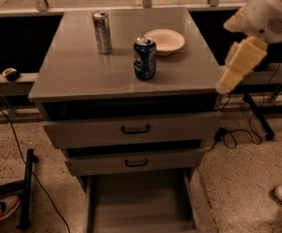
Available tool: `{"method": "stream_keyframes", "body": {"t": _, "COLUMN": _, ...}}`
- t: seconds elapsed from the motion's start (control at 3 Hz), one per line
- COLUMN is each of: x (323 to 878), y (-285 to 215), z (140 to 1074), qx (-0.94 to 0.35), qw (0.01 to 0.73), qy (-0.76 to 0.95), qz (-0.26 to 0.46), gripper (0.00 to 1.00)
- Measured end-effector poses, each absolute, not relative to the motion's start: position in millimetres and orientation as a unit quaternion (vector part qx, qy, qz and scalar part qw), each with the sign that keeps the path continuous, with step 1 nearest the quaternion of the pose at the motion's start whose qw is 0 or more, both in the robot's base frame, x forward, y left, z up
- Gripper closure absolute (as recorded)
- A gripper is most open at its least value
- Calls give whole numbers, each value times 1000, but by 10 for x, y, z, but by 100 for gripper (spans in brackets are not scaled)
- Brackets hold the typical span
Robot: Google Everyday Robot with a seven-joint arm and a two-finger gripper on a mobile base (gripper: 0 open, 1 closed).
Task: Place redbull can into bottom drawer
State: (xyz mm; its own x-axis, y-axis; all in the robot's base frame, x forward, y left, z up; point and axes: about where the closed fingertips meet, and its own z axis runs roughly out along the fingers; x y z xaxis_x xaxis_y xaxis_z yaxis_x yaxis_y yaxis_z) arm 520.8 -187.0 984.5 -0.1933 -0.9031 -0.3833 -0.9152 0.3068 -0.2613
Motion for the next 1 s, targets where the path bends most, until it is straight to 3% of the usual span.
{"method": "stream_keyframes", "body": {"t": 0.33, "x": 5866, "y": -1217, "z": 10062, "qx": -616, "qw": 288, "qy": 730, "qz": 69, "gripper": 0}}
{"method": "stream_keyframes", "body": {"t": 1.0, "x": 6296, "y": -755, "z": 10241, "qx": -613, "qw": 389, "qy": 683, "qz": 81, "gripper": 0}}
